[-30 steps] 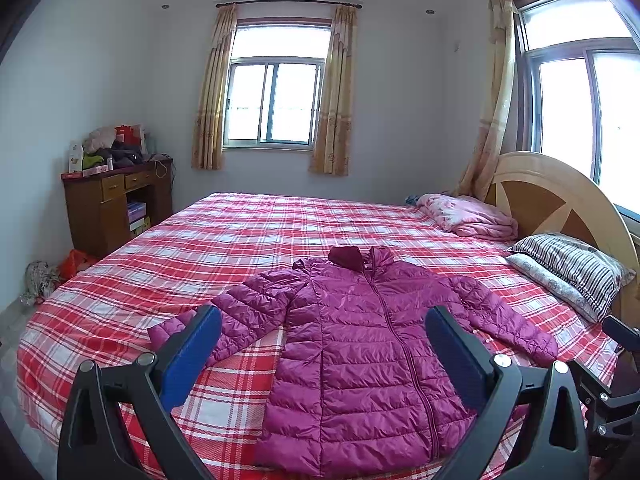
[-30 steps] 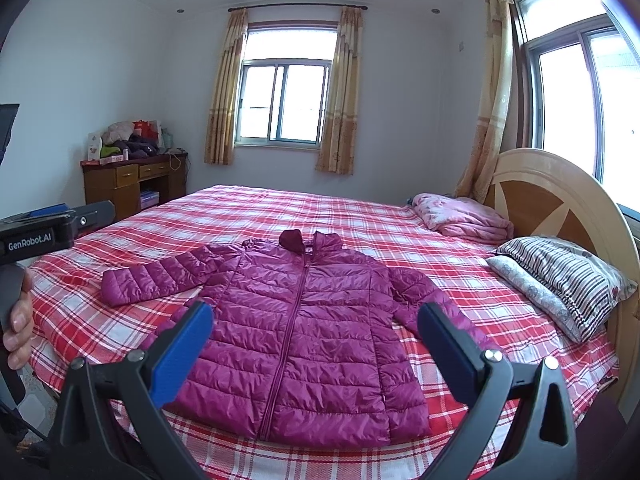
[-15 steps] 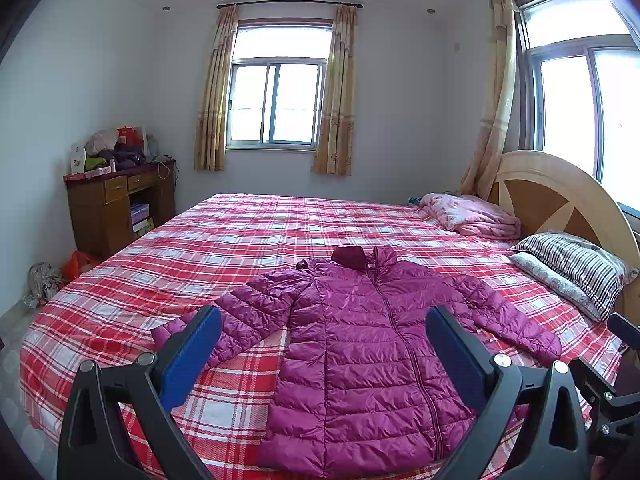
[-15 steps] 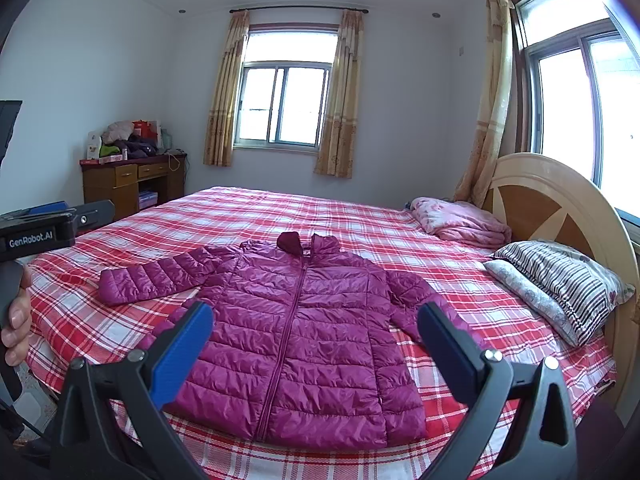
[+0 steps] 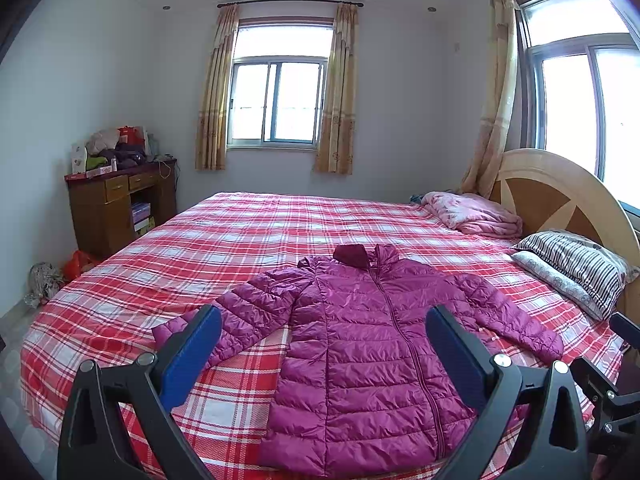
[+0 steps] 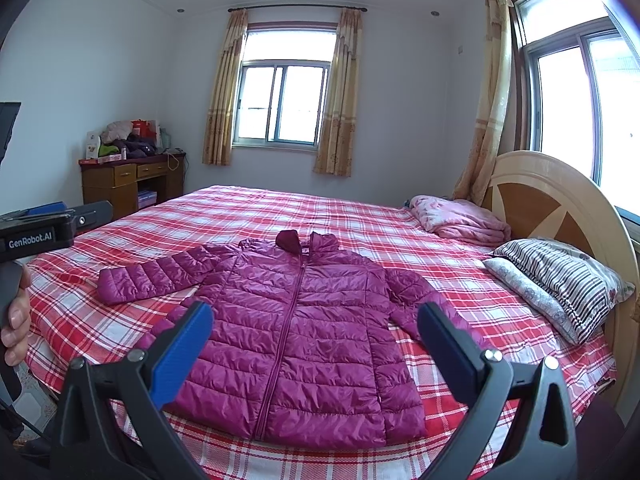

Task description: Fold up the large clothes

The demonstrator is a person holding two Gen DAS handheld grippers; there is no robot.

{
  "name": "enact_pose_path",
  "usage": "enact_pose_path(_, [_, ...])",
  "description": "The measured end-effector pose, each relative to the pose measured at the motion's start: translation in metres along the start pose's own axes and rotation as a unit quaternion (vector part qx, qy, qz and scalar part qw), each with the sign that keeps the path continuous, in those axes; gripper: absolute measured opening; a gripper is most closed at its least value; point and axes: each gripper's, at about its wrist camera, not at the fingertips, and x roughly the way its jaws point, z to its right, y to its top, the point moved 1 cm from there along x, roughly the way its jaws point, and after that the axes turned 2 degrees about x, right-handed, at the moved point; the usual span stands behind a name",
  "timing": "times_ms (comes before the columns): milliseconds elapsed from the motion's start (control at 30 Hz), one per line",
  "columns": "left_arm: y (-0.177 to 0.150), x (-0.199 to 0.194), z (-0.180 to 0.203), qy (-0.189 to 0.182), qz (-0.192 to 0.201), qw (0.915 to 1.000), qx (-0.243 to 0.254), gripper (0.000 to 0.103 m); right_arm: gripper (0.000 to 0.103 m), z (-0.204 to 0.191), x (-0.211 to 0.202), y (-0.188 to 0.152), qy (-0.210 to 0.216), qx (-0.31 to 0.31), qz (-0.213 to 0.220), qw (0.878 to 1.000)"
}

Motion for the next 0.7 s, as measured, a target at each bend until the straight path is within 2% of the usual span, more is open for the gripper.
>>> enact_pose_path(700, [-0.0035,0.0063,0.0009,0.005,-0.009,0.9999,0.006,0.102,0.103,-0.0001,0.0033,-0.0041,0.002,0.001,-0.006,1.0])
